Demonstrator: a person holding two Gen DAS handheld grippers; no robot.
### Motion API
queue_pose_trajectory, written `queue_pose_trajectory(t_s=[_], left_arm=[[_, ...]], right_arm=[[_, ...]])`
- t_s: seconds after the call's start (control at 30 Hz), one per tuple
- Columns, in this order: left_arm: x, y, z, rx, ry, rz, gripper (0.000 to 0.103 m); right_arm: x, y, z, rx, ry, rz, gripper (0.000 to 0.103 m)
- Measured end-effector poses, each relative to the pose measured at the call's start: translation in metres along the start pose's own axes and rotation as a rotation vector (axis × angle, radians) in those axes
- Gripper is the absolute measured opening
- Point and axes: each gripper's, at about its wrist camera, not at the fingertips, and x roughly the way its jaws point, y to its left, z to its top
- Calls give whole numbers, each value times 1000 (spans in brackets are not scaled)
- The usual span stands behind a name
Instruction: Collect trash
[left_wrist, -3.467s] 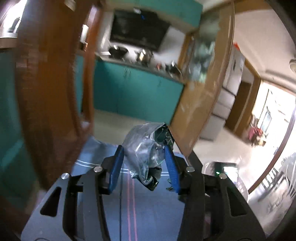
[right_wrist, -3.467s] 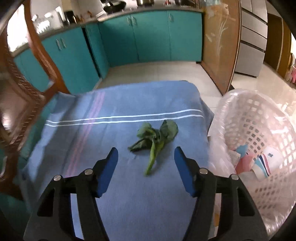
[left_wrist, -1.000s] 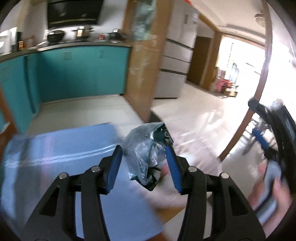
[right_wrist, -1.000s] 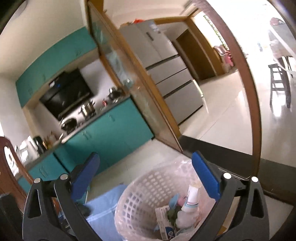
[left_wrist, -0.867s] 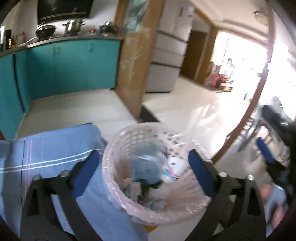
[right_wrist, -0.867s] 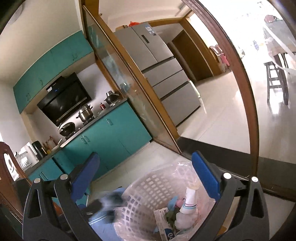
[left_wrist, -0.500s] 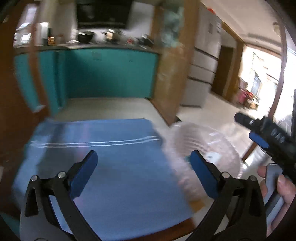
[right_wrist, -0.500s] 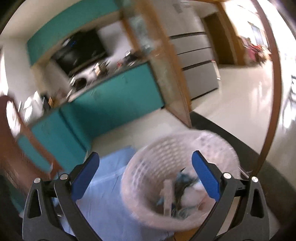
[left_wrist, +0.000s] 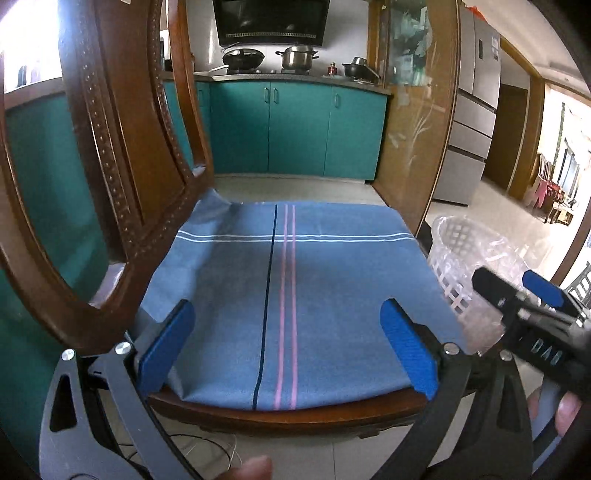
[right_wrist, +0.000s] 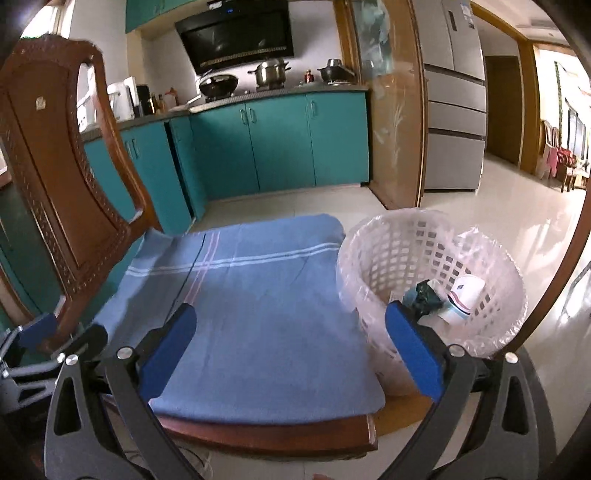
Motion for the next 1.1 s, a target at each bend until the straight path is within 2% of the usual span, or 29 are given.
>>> queue_pose_trajectory(t_s=[0.33, 1.1], left_arm=[[-1, 2, -2, -20, 12, -17, 100], [3, -2, -2, -1, 16, -21, 100]], right_arm=[[5, -4, -9, 5, 32, -41, 100], [4, -3, -10, -3, 22, -40, 100]])
